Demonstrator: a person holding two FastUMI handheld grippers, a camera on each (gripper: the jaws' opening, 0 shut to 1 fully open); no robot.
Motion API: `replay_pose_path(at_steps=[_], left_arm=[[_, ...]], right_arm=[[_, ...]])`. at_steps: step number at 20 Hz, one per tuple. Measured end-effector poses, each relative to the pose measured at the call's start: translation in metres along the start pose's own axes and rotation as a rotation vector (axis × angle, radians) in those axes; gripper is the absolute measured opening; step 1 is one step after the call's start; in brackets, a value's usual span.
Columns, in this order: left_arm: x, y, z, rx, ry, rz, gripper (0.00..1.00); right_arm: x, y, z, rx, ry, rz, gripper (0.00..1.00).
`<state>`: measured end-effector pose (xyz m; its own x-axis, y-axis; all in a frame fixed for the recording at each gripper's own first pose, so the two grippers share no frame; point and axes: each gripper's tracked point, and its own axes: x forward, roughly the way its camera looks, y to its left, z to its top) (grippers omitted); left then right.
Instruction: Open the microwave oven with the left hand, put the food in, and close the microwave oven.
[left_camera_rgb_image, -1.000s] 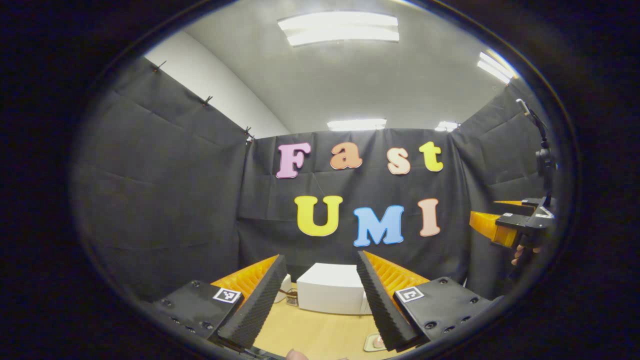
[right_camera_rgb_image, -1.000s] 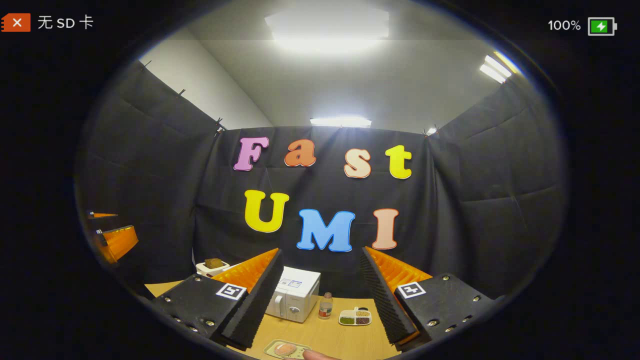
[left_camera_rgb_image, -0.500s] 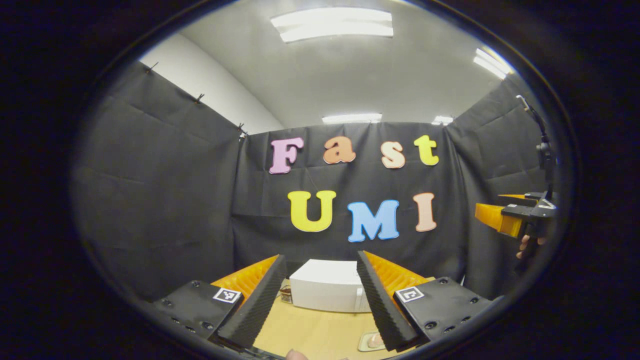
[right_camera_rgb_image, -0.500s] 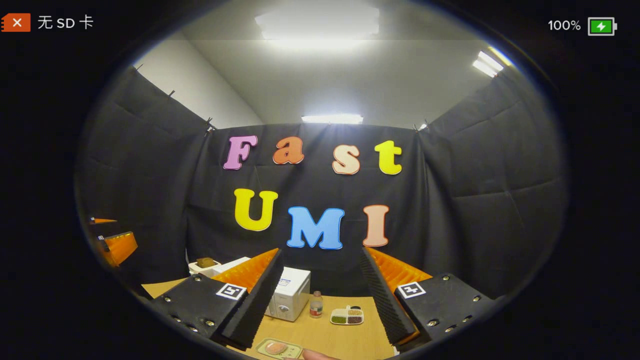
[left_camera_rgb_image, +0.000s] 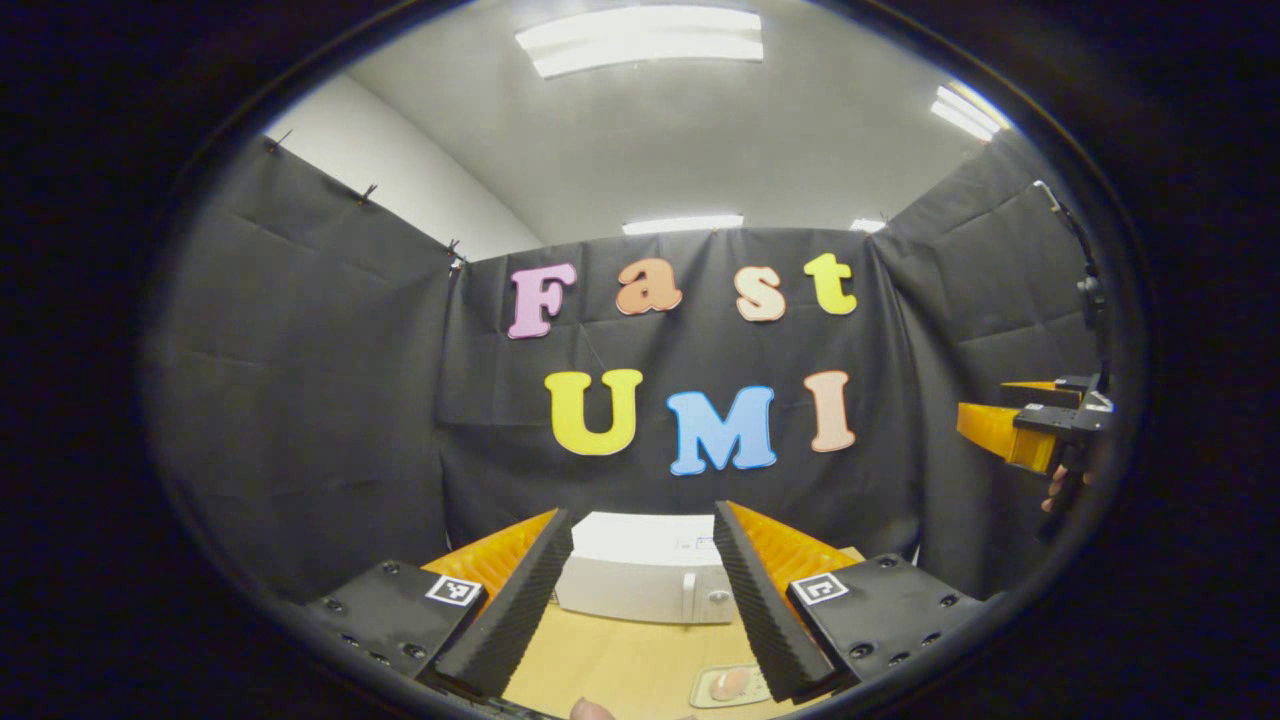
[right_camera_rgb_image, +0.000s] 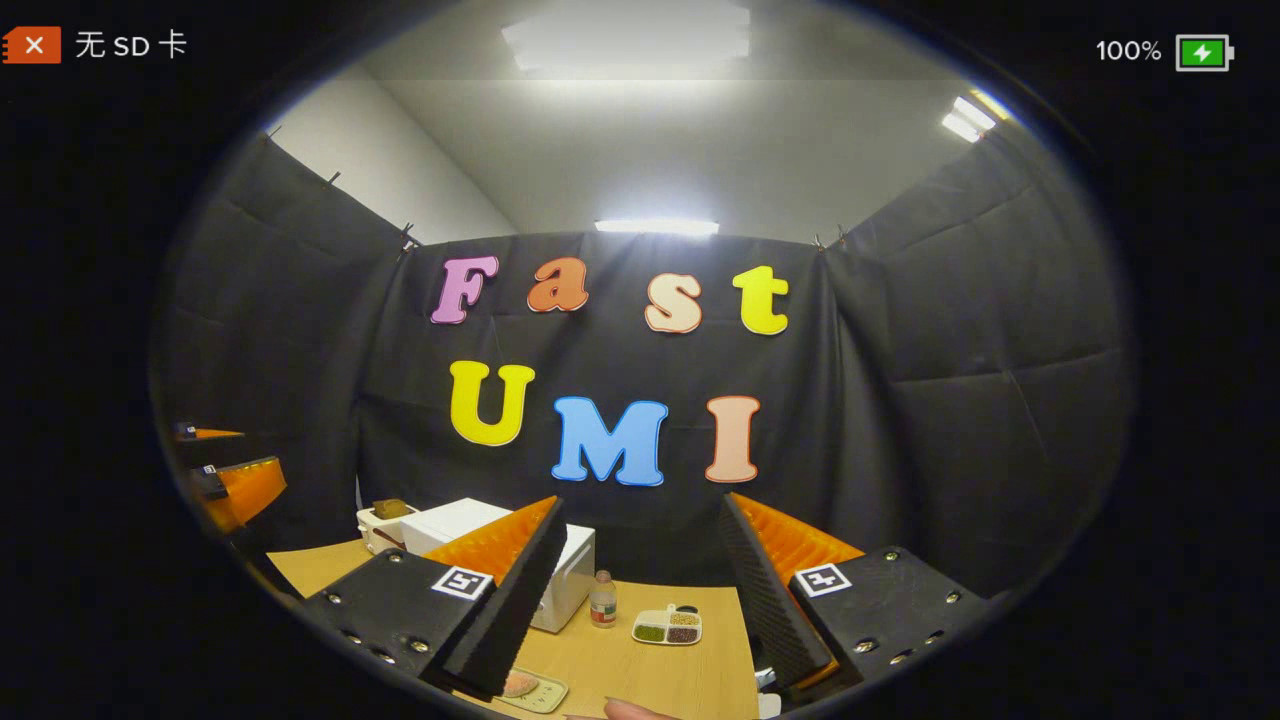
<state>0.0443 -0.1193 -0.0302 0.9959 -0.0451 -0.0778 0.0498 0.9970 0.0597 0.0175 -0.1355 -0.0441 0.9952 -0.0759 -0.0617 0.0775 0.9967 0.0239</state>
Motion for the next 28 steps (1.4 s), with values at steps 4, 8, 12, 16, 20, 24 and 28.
replay_pose_path(at_steps=[4,8,12,16,20,24,28], left_arm=[[0.016,-0.018,-0.014,0.023,0.02,-0.014,0.95],[0.047,-0.024,-0.033,-0.009,0.046,-0.044,0.95],[0.085,-0.019,-0.066,0.032,0.042,-0.084,0.99],[0.126,-0.026,-0.126,0.044,0.085,-0.179,0.95],[0.162,-0.03,-0.189,0.036,0.113,-0.229,0.94],[0.198,-0.035,-0.256,0.027,0.17,-0.281,0.94],[0.239,-0.041,-0.318,-0.014,0.22,-0.308,0.96]], right_arm=[[0.006,-0.017,-0.01,0.013,0.022,-0.004,0.94],[0.017,-0.026,-0.015,0.0,0.027,-0.052,0.94],[0.038,-0.015,-0.03,-0.013,0.081,-0.121,0.94],[0.061,0.005,-0.042,-0.048,0.141,-0.178,0.94],[0.079,0.019,-0.061,-0.079,0.211,-0.248,0.94],[0.087,0.025,-0.073,-0.108,0.27,-0.301,0.94],[0.089,0.023,-0.084,-0.171,0.321,-0.361,0.94]])
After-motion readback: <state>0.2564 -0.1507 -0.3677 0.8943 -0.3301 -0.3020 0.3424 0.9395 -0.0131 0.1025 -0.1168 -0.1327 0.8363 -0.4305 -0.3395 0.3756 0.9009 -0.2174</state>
